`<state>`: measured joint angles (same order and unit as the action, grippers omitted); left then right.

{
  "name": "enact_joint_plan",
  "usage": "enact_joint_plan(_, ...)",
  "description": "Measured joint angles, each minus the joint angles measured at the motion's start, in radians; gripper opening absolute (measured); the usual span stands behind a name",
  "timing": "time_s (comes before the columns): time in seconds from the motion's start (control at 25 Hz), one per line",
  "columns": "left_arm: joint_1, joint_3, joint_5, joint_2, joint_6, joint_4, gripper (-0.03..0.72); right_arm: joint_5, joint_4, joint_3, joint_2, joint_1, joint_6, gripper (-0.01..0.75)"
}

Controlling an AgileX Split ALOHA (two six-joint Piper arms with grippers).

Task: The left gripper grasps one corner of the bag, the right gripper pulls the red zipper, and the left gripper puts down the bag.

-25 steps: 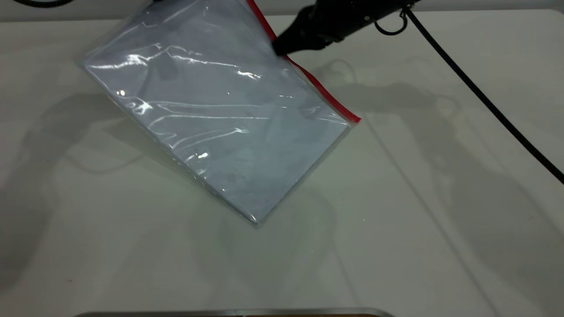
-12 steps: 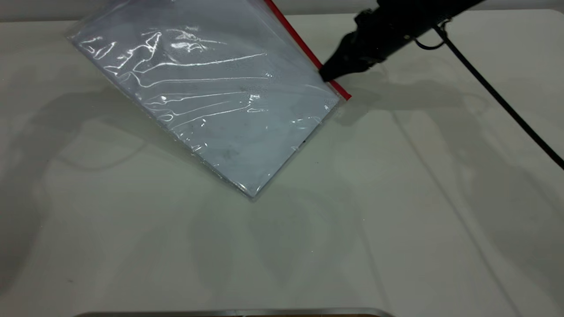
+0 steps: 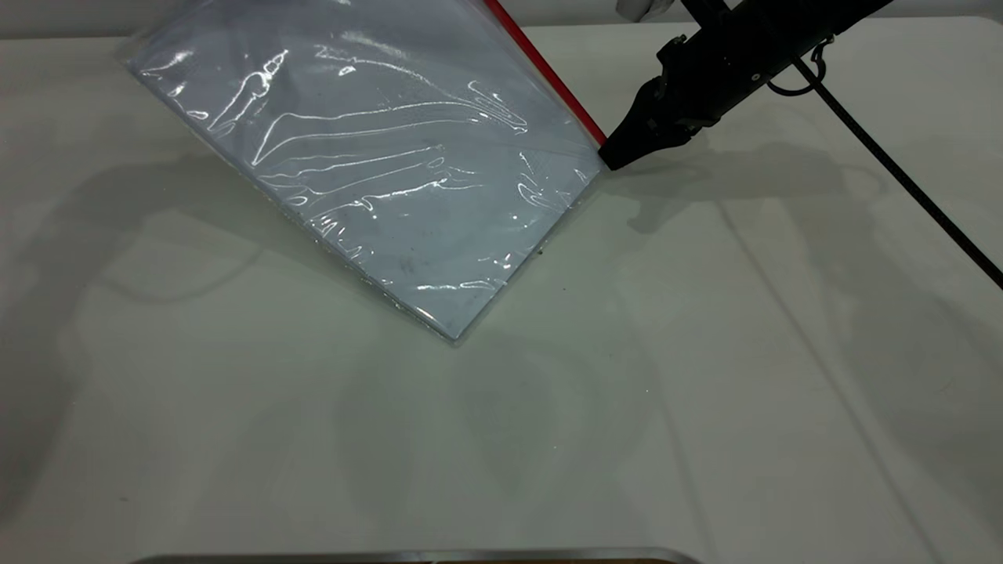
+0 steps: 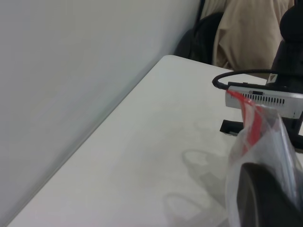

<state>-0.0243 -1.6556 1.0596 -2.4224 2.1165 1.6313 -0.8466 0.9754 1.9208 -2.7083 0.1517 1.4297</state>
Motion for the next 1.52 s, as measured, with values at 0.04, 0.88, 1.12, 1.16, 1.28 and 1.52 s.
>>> enact_joint_plan(0.04,0.0,-0.001,0.0,0.0,-0.002,-0.006,0.051,0.0,0.0,0.0,0.0,0.0,-0.001,0.081)
enact_joint_plan(0.88,0.027,-0.007,-0.074,-0.104,-0.704,-0.286,0.301,-0.344,0.076,-0.004,0.413,0.001,-0.283,0.385)
enact_joint_plan(1.12,-0.033,-0.007,0.062,0.014,-0.903,-0.33,0.443,-0.359,-0.064,-0.004,0.612,0.015,-0.546,0.385)
enact_joint_plan(1.16,-0.048,-0.007,0.08,0.046,-0.926,-0.33,0.447,-0.363,-0.113,-0.004,0.658,0.017,-0.605,0.385)
enact_joint_plan(1.28,-0.079,-0.007,0.096,0.146,-1.021,-0.364,0.449,-0.376,-0.258,-0.006,0.793,0.029,-0.768,0.385)
enact_joint_plan(1.52,-0.089,-0.007,0.107,0.365,-1.141,-0.524,0.449,-0.388,-0.498,-0.123,1.049,0.098,-1.055,0.385)
